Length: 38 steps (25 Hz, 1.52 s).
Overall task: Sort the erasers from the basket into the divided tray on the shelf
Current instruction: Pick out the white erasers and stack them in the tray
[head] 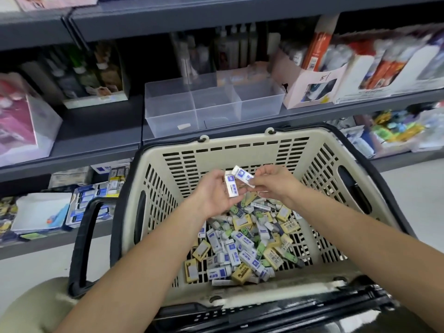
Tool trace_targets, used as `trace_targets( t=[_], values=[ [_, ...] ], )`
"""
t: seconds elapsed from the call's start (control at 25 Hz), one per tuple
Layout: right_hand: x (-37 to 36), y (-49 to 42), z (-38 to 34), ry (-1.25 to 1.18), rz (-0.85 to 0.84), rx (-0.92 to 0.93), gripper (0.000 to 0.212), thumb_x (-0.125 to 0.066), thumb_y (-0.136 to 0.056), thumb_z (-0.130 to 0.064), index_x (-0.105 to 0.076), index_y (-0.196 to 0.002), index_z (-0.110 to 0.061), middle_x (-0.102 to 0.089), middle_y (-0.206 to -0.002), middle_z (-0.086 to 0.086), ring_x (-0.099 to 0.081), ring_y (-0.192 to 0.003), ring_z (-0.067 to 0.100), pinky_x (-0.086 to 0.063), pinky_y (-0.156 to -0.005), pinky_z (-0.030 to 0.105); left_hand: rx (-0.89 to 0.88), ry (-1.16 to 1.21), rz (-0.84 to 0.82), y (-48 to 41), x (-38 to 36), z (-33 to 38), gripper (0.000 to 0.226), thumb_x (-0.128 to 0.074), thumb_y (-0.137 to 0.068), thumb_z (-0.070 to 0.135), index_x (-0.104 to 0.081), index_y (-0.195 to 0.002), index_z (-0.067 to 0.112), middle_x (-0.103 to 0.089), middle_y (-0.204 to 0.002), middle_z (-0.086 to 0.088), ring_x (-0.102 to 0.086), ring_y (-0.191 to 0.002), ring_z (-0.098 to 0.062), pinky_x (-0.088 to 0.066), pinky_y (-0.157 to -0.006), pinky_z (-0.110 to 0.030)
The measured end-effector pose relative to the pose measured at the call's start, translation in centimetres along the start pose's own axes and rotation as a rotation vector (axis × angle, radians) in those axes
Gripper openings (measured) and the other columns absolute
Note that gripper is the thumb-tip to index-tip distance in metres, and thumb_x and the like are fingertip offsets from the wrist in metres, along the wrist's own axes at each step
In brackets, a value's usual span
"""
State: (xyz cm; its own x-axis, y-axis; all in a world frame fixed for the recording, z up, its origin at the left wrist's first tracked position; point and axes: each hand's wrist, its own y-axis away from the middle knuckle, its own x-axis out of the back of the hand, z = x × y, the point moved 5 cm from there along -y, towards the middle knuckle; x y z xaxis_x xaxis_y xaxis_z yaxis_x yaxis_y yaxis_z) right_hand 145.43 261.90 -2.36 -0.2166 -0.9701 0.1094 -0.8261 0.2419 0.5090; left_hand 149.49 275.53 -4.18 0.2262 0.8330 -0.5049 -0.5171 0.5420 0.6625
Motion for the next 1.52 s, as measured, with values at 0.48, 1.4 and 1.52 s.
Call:
trace_targets(
  t=[0.48, 1.4, 1.52],
  values=[
    [1.7, -2.6, 0.7, 0.961, -0.053, 0.197, 0.014, -0.059, -0.088, -0.015, -0.07, -0.084, -0.007, -0.069, -0.083, 0.002, -0.065, -0.077, 0.016, -0.05, -0.061, 0.021, -0.153, -0.135, 0.259, -0.3, 4.6, 1.7, 0.016, -0.055, -0.089, -0.002, -0.054, -0.097, 0.012, -0.067, -0.087, -0.013, -0.065, -0.078, -0.025, -0.055, -0.061, -0.04],
    [0.4, -4.3, 6.6, 1.586, -0.029, 0.175, 0.016, -0.051, -0.086, -0.013, -0.064, -0.092, -0.018, -0.066, -0.091, 0.0, -0.059, -0.077, 0.018, -0.039, -0.056, 0.025, -0.053, -0.179, 0.329, 0.0, 5.4, -0.8, 0.017, -0.055, -0.09, -0.001, -0.051, -0.105, 0.005, -0.067, -0.083, -0.014, -0.068, -0.069, -0.021, -0.055, -0.052, -0.033],
    [1.5, -3.9, 5.7, 1.332, -0.058, 0.147, 0.011, -0.056, -0.084, -0.021, -0.066, -0.08, -0.022, -0.068, -0.083, -0.003, -0.063, -0.076, 0.015, -0.053, -0.064, 0.028, -0.057, -0.183, 0.341, -0.2, 5.4, -1.1, 0.009, -0.055, -0.091, 0.0, -0.052, -0.093, 0.008, -0.067, -0.077, -0.011, -0.065, -0.07, -0.019, -0.054, -0.056, -0.032]
  ],
)
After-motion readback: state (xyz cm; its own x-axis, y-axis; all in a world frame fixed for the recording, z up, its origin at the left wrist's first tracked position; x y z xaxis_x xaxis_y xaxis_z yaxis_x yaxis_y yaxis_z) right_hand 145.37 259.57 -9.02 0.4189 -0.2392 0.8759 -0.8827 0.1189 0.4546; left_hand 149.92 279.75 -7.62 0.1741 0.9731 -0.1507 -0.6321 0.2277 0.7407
